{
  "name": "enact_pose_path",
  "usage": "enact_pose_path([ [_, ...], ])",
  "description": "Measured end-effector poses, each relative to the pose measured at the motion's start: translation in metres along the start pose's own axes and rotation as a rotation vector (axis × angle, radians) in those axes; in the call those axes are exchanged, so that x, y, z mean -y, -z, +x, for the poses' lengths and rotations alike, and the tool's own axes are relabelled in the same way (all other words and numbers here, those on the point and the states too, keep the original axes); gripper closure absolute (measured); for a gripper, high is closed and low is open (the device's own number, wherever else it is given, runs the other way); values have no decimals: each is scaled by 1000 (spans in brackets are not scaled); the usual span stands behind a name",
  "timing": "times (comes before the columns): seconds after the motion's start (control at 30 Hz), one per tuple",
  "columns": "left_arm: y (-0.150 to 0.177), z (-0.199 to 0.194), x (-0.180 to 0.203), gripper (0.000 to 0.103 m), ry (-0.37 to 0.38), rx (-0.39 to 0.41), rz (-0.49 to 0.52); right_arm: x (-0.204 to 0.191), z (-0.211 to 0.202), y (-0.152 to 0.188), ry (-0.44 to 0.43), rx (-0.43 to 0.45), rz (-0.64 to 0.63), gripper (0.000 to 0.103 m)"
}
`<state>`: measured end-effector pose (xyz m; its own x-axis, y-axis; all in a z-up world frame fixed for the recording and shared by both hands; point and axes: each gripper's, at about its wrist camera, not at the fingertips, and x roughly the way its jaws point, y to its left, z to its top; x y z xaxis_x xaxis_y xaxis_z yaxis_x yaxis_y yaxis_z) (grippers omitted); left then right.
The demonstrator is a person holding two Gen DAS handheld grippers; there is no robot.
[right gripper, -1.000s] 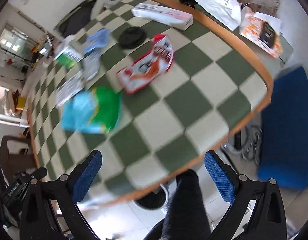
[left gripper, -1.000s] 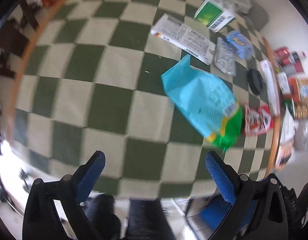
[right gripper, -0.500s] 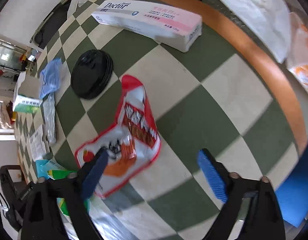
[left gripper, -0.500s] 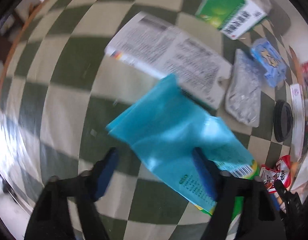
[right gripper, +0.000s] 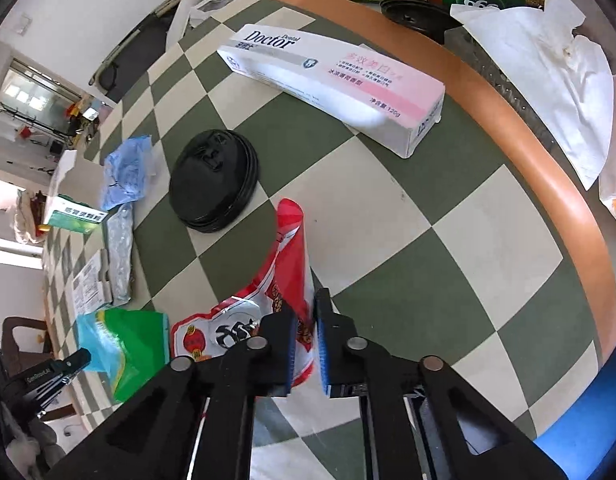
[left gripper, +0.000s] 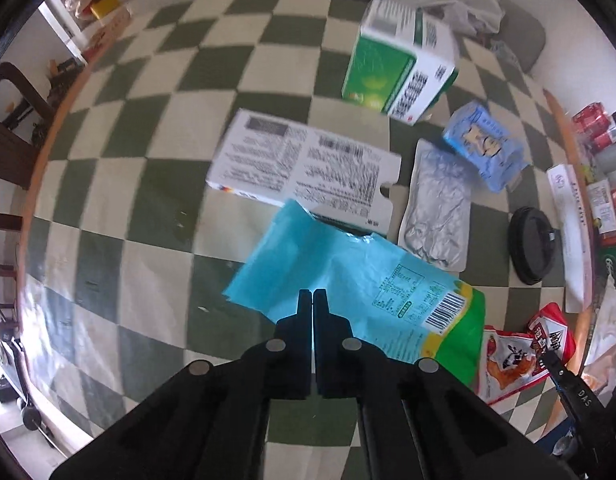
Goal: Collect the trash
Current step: 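Grasp the red snack wrapper with the right tool while the left tool grasps the blue-green bag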
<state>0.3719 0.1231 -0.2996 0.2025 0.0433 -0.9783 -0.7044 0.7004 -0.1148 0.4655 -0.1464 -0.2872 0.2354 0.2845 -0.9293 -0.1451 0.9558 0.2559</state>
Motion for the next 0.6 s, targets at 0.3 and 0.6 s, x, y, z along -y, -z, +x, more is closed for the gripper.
enact_pose_path([
  [0.3,-14,22,-63,87,151,-17,-152,17,-19,11,-41,-3,17,102],
  [0.6,2,53,-78,37,318,8,-247,6,-4,9,-20,-27,7,102],
])
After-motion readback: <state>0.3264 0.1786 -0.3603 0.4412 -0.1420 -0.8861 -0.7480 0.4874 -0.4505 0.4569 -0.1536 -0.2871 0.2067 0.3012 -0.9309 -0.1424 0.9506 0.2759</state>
